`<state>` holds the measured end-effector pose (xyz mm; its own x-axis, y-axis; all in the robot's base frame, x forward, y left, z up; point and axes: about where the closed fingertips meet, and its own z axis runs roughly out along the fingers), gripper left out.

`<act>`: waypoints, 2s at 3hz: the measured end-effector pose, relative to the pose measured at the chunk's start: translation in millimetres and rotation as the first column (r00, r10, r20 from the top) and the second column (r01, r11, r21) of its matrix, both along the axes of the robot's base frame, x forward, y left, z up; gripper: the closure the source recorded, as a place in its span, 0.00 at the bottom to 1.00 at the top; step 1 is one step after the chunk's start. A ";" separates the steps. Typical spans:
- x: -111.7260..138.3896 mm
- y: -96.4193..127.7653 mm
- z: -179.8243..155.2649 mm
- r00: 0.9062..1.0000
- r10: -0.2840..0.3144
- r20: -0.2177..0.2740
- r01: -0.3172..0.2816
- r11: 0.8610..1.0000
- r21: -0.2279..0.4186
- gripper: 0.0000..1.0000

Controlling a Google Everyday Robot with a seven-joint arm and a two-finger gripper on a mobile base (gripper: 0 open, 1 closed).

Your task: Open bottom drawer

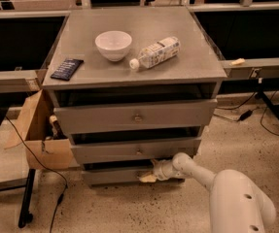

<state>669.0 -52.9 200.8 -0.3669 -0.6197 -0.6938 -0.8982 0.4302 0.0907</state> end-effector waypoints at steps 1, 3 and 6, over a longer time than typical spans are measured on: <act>0.5 -0.4 0.3 1.000 0.003 -0.001 -0.003 1.000 -0.005 0.62; 1.7 -9.4 8.8 1.000 0.003 -0.002 -0.003 1.000 -0.006 1.00; -8.2 -19.7 4.1 1.000 0.002 -0.016 -0.002 0.999 -0.045 0.59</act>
Offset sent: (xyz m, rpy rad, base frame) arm -0.0076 -0.0270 -0.0220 -0.0740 0.0067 -0.0046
